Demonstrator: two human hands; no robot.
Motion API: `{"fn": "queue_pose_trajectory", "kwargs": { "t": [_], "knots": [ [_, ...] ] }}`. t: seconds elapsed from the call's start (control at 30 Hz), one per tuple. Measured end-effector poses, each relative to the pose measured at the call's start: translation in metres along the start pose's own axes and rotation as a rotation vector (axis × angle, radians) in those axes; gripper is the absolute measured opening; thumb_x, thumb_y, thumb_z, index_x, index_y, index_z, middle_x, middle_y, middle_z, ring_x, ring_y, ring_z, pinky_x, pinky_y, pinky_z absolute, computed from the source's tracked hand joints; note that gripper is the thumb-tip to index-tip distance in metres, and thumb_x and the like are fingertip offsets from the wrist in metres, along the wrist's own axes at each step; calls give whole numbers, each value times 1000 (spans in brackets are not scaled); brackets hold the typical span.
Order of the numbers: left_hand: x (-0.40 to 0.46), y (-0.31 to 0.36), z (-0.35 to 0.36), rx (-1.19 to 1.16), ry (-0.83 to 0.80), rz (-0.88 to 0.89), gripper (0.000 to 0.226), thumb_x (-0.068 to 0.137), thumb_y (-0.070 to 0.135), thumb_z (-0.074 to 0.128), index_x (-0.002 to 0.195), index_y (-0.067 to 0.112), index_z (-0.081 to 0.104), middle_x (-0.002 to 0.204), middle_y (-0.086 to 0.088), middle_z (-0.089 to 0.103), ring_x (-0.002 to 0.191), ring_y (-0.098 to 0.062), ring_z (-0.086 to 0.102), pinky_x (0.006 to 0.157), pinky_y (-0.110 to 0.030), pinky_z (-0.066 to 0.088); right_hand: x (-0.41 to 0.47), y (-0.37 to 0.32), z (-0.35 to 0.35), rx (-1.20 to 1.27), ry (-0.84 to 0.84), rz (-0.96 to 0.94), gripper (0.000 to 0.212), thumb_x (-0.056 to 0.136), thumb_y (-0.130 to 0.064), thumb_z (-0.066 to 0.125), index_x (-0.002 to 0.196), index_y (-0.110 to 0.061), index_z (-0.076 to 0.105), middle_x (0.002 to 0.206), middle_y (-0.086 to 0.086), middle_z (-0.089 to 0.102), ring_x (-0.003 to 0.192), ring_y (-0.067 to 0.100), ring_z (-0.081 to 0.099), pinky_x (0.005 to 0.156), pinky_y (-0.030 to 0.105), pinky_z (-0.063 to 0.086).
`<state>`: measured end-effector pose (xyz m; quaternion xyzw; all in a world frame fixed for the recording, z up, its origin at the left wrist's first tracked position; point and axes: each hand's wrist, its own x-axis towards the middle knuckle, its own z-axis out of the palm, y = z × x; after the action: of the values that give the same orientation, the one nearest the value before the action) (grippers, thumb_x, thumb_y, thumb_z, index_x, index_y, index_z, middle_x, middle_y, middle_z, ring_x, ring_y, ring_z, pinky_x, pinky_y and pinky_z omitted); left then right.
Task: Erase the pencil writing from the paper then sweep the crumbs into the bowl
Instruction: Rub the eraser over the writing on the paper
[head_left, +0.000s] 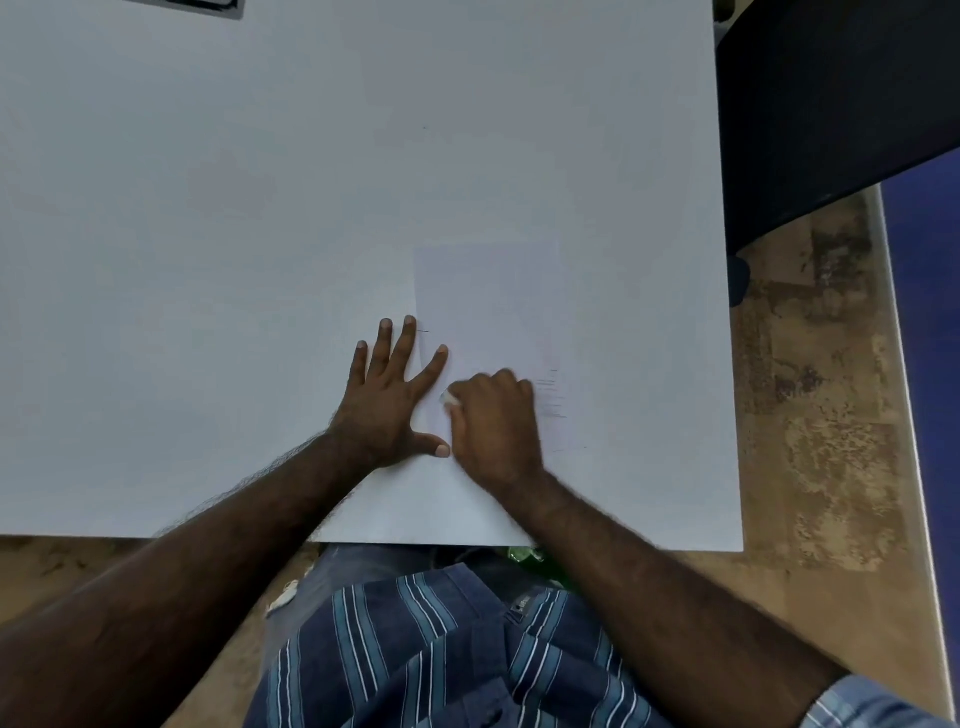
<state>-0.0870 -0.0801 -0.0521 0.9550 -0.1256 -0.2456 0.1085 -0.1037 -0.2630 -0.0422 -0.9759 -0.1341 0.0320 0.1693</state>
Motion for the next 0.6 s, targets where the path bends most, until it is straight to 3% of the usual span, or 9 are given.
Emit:
{"fn": "queue_pose_trajectory", "kwargs": {
  "t": [0.1,0.3,0.5,0.6],
  "knots": [
    [0,2,-1,-1,-6,-6,131,61,99,43,161,36,-13,161,-9,-40,146,-32,-41,123,-57,-12,-6,3,0,-65,-37,-147,19,94,-33,72,107,-20,77,96,0,73,92,25,61,82,42,41],
    [0,1,-1,-19,-9,-8,130,65,93,56,161,38,-13,160,-7,-42,146,-31,-42,123,-57,-14,30,37,-9,-80,94,117,13,96,-25,62,93,-20,73,86,-1,69,86,27,56,75,40,34],
    [-1,4,-2,12,-12,-23,129,64,95,48,161,36,-13,161,-9,-40,146,-33,-40,123,-59,-11,-15,1,1,-33,-85,-141,21,94,-35,73,108,-20,77,98,0,75,93,24,62,83,41,44],
    [-1,4,-4,-8,-15,-23,129,65,94,54,160,38,-14,161,-7,-41,146,-32,-42,122,-59,-13,0,24,-1,-56,28,-70,15,97,-29,62,101,-22,75,92,-1,71,90,27,59,82,43,38]
  ]
}}
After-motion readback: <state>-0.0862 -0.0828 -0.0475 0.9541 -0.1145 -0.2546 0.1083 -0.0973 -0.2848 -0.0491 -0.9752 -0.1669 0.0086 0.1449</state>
